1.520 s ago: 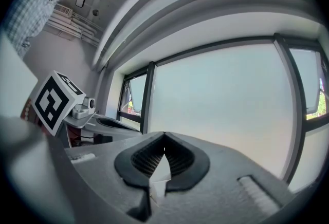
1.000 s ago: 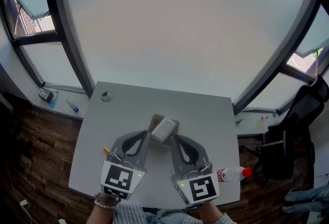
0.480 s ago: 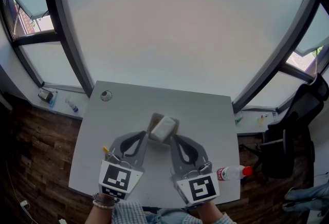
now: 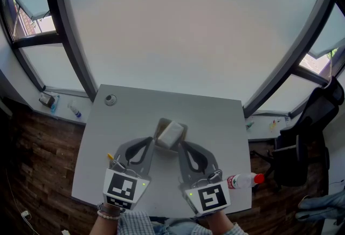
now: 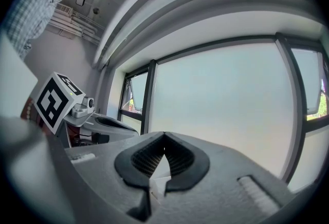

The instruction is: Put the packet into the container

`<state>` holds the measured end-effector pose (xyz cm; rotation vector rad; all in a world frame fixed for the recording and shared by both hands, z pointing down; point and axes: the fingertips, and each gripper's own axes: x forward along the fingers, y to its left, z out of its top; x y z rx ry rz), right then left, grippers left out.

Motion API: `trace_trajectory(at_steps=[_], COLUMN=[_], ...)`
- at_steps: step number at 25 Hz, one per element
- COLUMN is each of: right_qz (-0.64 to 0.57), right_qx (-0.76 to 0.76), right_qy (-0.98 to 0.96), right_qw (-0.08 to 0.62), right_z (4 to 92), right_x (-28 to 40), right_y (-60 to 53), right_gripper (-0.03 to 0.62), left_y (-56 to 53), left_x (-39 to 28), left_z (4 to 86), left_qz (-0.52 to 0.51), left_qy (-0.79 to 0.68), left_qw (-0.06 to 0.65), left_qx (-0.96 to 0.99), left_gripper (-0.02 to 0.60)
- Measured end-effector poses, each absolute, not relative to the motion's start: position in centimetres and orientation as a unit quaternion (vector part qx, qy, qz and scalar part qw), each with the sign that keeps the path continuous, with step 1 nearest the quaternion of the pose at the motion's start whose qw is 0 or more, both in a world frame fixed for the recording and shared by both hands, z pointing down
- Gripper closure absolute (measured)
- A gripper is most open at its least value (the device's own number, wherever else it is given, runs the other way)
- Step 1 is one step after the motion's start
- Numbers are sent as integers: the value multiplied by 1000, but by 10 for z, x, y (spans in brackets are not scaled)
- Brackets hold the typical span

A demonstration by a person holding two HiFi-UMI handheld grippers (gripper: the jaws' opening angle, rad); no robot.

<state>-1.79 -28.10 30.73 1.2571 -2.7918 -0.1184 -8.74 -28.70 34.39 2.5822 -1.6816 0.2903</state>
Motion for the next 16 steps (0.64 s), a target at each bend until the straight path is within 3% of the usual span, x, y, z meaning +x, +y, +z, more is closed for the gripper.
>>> trace_trajectory(at_steps=[16], right_qz=[-35], right_qx=[405], right_qy=[-913], right_qw=[39], right_z=[308], right_x=[-15], right_y=[-280], right_gripper=[593], left_y=[-284], left_x=[-75], left_z=[348], left_qz=[134], left_qy=[-526], left_qw=[-8], left_qx=[840], left_gripper=[578])
